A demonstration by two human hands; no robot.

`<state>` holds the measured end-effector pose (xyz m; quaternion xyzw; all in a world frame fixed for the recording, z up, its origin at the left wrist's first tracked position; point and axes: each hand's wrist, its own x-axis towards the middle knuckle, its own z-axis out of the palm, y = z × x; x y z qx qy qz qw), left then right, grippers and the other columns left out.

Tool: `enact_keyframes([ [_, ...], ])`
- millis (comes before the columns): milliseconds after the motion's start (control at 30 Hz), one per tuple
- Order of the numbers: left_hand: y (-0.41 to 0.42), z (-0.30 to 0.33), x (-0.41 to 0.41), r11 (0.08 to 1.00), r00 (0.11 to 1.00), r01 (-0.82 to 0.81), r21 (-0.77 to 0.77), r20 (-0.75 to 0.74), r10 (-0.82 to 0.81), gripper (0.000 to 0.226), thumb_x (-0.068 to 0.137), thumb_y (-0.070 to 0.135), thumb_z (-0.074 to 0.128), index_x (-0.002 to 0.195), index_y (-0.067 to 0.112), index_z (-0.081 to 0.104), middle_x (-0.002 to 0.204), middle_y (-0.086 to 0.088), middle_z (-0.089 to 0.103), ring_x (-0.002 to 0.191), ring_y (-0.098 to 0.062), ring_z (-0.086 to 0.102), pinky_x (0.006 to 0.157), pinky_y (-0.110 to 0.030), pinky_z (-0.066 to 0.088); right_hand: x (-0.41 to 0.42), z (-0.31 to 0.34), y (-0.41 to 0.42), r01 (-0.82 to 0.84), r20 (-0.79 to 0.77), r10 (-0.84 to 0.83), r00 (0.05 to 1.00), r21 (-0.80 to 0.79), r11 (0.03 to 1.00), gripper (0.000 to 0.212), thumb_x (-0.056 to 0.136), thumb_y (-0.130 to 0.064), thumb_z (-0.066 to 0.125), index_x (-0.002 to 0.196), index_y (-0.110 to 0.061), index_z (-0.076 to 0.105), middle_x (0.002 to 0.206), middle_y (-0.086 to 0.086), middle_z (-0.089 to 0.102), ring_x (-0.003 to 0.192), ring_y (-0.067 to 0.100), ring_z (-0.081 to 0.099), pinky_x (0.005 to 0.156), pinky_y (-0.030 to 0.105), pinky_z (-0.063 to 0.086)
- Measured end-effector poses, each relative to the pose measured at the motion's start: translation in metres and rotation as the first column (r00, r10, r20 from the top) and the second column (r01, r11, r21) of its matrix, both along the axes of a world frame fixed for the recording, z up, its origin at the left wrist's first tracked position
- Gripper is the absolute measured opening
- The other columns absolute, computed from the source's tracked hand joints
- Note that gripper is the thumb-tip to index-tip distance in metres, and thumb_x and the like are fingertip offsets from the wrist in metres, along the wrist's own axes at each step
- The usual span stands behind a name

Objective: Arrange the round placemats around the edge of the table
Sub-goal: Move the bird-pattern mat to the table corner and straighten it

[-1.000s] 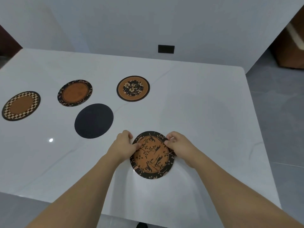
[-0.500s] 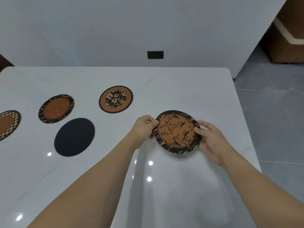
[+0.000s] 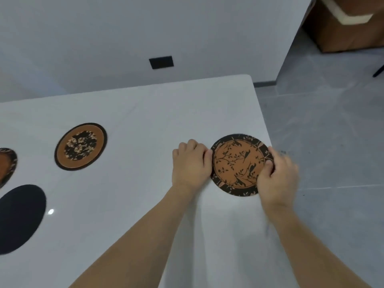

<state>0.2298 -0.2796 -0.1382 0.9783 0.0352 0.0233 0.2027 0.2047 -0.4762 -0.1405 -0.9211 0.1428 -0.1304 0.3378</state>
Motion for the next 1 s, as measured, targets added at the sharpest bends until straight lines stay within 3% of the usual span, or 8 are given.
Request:
enact_keyframes([
  [67, -0.003, -0.007, 0.0, 0.997, 0.997, 0.029, 0.075, 0.066, -0.034, 0.035, 0.096, 0.04, 0.033, 0.085, 0.022, 0.061, 0.091, 0.007, 0.051, 0.086, -0.017, 0.043, 0.078, -0.033, 0.031, 0.002, -0.009, -0.001, 0.049, 0.035, -0.051, 0.998, 0.035, 0.998, 0.038, 0.091, -0.01, 0.046, 0.126, -0.01, 0.059, 0.105, 0.008, 0.062, 0.1, 0.027, 0.05, 0.085, 0.027, 0.036],
  [167, -0.002, -0.005, 0.001, 0.995, 0.997, 0.049, 0.092, 0.063, -0.055, 0.033, 0.096, 0.038, 0.033, 0.086, 0.022, 0.061, 0.09, 0.007, 0.049, 0.084, -0.016, 0.042, 0.078, -0.032, 0.031, 0.006, -0.008, 0.002, 0.08, 0.006, -0.08, 0.997, -0.034, 0.996, 0.04, 0.088, -0.016, 0.045, 0.125, -0.012, 0.061, 0.1, 0.008, 0.06, 0.095, 0.028, 0.049, 0.078, 0.032, 0.04],
  [267, -0.006, -0.002, -0.001, 0.991, 0.994, 0.074, 0.115, 0.067, -0.083, 0.028, 0.097, 0.034, 0.035, 0.087, 0.021, 0.058, 0.089, 0.008, 0.046, 0.082, -0.016, 0.04, 0.078, -0.033, 0.032, 0.007, -0.002, 0.004, 0.115, -0.04, -0.118, 0.992, -0.071, 0.991, 0.039, 0.089, -0.017, 0.045, 0.125, -0.014, 0.061, 0.098, 0.009, 0.058, 0.095, 0.029, 0.046, 0.083, 0.039, 0.041],
  [500, -0.008, -0.001, -0.002, 0.984, 0.995, 0.067, 0.163, 0.064, -0.078, 0.024, 0.098, 0.03, 0.036, 0.087, 0.018, 0.054, 0.088, 0.006, 0.045, 0.08, -0.018, 0.039, 0.076, -0.034, 0.033, 0.007, 0.005, 0.004, 0.209, -0.12, -0.207, 0.971, 0.003, 0.978, 0.037, 0.09, -0.02, 0.05, 0.126, -0.011, 0.052, 0.11, 0.011, 0.056, 0.103, 0.027, 0.048, 0.088, 0.037, 0.04],
  [667, -0.009, -0.001, -0.001, 0.984, 0.996, 0.07, 0.164, 0.045, -0.079, 0.026, 0.098, 0.031, 0.036, 0.089, 0.017, 0.056, 0.09, 0.004, 0.048, 0.082, -0.018, 0.04, 0.077, -0.032, 0.03, 0.007, 0.007, 0.004, 0.216, -0.143, -0.211, 0.967, 0.021, 0.976, 0.025, 0.092, -0.017, 0.048, 0.115, -0.009, 0.055, 0.108, 0.011, 0.056, 0.097, 0.025, 0.052, 0.077, 0.029, 0.04],
  [833, -0.008, 0.0, -0.001, 0.982, 0.994, 0.095, 0.162, 0.034, -0.102, 0.03, 0.1, 0.033, 0.032, 0.092, 0.018, 0.056, 0.092, 0.004, 0.049, 0.083, -0.018, 0.039, 0.078, -0.033, 0.03, 0.01, 0.002, 0.004, 0.206, -0.23, -0.181, 0.956, 0.09, 0.975, 0.03, 0.099, -0.026, 0.035, 0.124, -0.017, 0.05, 0.111, 0.002, 0.063, 0.085, 0.014, 0.054, 0.063, 0.027, 0.044],
  [933, -0.007, 0.0, -0.001, 0.984, 0.994, 0.099, 0.15, 0.028, -0.105, 0.033, 0.1, 0.035, 0.028, 0.093, 0.019, 0.056, 0.092, 0.006, 0.046, 0.083, -0.017, 0.037, 0.079, -0.033, 0.029, 0.01, 0.0, 0.004, 0.201, -0.257, -0.164, 0.952, 0.123, 0.972, 0.035, 0.101, -0.031, 0.031, 0.13, -0.021, 0.049, 0.112, 0.002, 0.068, 0.091, 0.022, 0.065, 0.068, 0.032, 0.055],
  [1000, -0.007, 0.001, -0.001, 0.987, 0.994, 0.105, 0.126, 0.029, -0.109, 0.034, 0.1, 0.037, 0.028, 0.092, 0.019, 0.056, 0.092, 0.006, 0.046, 0.083, -0.017, 0.038, 0.079, -0.033, 0.029, 0.01, 0.001, 0.004, 0.214, -0.255, -0.177, 0.951, 0.126, 0.969, 0.036, 0.101, -0.03, 0.033, 0.132, -0.023, 0.05, 0.113, 0.004, 0.069, 0.097, 0.027, 0.067, 0.075, 0.036, 0.054],
])
